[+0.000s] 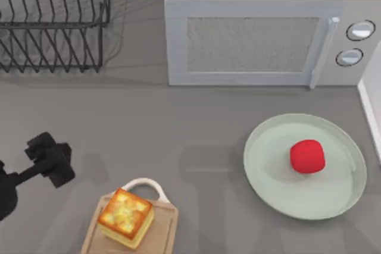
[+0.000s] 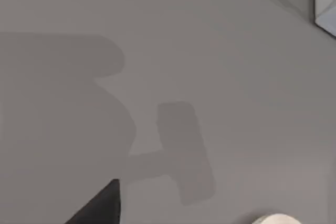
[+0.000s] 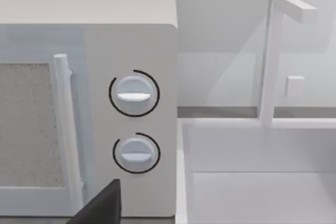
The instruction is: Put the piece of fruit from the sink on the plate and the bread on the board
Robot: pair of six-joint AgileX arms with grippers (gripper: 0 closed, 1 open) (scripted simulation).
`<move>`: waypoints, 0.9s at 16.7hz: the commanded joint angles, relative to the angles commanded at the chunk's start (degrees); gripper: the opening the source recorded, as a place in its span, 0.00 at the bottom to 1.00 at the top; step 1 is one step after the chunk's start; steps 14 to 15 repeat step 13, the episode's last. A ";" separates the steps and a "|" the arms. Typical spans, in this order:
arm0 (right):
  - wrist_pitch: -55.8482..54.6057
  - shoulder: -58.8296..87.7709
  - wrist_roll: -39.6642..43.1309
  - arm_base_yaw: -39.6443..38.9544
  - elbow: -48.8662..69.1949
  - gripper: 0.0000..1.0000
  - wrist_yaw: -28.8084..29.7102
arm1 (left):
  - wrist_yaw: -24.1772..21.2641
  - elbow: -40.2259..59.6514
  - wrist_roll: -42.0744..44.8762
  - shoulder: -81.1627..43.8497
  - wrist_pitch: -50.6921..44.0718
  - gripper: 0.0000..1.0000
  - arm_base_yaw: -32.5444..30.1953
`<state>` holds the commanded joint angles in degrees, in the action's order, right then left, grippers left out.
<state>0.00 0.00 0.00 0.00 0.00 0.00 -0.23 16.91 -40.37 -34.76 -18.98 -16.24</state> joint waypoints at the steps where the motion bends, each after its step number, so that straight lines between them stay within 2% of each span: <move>1: 0.00 0.00 0.00 0.00 0.00 1.00 0.00 | -0.02 -2.64 6.60 4.71 2.19 1.00 2.17; 5: 0.00 0.00 0.00 0.00 0.00 1.00 0.00 | 0.05 -11.32 27.23 22.22 10.85 1.00 10.02; 8: 0.00 0.00 0.00 0.00 0.00 1.00 0.00 | 0.16 -15.30 36.52 31.08 16.23 1.00 14.27; 11: 0.00 0.00 0.00 0.00 0.00 1.00 0.00 | 0.22 -16.88 40.30 34.69 18.92 1.00 16.21; 15: 0.00 0.00 0.00 0.00 0.00 1.00 0.00 | 0.23 -16.91 40.37 34.76 18.97 1.00 16.24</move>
